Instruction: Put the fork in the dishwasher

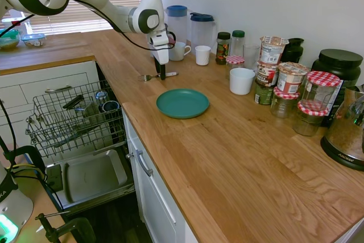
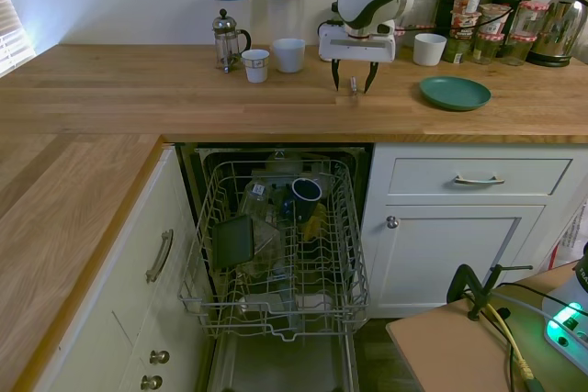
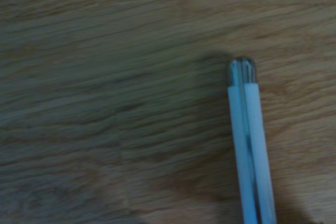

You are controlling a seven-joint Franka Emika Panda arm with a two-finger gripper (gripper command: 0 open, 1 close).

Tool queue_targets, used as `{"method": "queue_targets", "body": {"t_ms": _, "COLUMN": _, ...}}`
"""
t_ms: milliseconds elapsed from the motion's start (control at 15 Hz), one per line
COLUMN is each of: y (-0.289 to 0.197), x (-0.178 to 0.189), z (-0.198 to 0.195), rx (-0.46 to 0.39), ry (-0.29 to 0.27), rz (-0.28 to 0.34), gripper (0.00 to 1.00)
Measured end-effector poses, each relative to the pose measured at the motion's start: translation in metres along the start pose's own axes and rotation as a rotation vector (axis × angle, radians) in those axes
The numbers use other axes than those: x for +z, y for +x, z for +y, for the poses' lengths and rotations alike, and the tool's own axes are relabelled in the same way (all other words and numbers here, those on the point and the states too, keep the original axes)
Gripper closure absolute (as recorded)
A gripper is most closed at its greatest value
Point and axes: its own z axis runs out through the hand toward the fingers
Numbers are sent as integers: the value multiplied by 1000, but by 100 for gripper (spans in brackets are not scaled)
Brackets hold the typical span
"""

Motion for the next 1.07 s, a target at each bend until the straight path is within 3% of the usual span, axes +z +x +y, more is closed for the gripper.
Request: {"method": "queue_targets", "body": {"t_ms": 1067, "y": 12, "x": 0, "z": -5, "rx": 1, "ry": -11, "rz": -37, "gripper": 100}}
